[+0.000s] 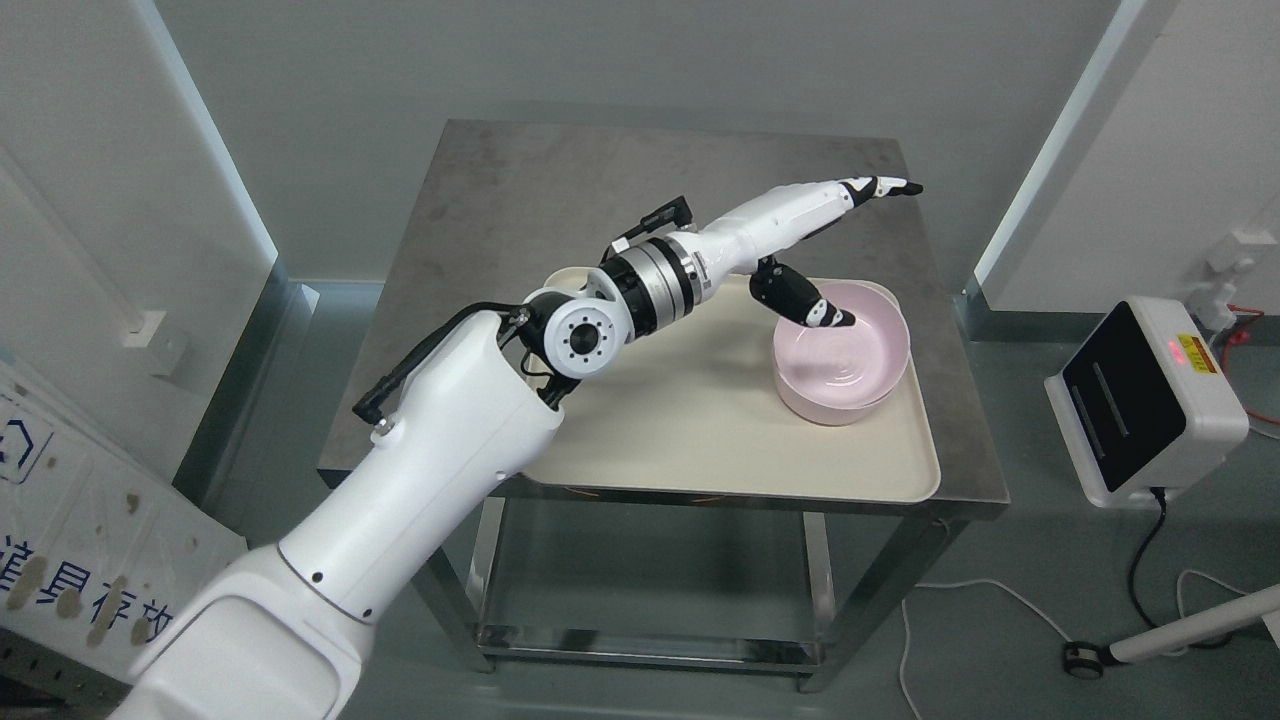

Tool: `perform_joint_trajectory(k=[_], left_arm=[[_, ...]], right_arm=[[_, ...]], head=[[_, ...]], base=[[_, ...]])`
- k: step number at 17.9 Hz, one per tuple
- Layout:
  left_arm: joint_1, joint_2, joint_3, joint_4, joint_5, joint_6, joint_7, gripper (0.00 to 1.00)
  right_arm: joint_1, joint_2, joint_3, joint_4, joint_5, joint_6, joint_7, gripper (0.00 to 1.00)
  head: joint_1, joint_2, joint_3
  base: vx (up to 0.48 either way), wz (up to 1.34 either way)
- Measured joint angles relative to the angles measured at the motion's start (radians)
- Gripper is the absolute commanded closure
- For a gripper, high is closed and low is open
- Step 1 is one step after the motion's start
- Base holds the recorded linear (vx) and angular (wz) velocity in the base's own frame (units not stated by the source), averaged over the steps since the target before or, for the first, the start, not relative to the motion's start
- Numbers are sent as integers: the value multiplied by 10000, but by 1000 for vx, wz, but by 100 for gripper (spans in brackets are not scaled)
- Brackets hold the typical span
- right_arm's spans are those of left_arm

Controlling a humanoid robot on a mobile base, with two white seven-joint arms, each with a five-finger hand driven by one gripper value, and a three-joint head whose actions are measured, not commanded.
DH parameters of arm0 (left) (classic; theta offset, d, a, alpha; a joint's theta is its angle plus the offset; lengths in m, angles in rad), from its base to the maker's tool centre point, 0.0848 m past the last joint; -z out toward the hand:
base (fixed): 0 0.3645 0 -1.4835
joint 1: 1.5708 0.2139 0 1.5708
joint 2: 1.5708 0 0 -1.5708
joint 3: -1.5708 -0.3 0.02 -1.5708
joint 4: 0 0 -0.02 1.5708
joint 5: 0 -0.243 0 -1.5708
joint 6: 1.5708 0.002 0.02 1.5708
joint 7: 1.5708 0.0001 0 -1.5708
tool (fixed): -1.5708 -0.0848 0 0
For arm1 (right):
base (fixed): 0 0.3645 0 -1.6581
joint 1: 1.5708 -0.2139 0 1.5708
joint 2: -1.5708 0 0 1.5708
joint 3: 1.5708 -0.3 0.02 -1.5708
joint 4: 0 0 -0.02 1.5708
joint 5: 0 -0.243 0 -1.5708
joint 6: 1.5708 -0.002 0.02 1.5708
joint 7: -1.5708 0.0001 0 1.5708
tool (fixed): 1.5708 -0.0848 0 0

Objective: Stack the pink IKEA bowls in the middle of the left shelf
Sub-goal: 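Lower the held bowl into the other pink bowl and release, then grasp the stacked pink bowls with the left hand and lift them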

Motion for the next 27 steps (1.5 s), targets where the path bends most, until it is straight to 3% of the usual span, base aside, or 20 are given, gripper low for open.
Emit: perform_joint_trajectory(k=[5, 14, 21, 23, 27], left_arm=[[982, -3, 266, -764, -56, -341, -944, 4], [1351, -7, -157, -1225, -3984, 1580, -1909, 17], [1354, -13, -383, -1356, -5521, 1692, -2419, 46], [1354, -13, -401, -1380, -5702, 1692, -2420, 68], [1362, -9, -240, -1427, -5843, 1515, -2242, 90]], right_arm=[[-1, 0, 0, 0, 0, 0, 0, 0], [0, 0, 0, 0, 0, 0, 0, 0], [0, 0, 0, 0, 0, 0, 0, 0], [0, 0, 0, 0, 0, 0, 0, 0], [0, 0, 0, 0, 0, 0, 0, 0]], head=[[0, 0, 0], [0, 0, 0], [0, 0, 0], [0, 0, 0], [0, 0, 0]], base=[[0, 0], [0, 0], [0, 0], [0, 0], [0, 0]])
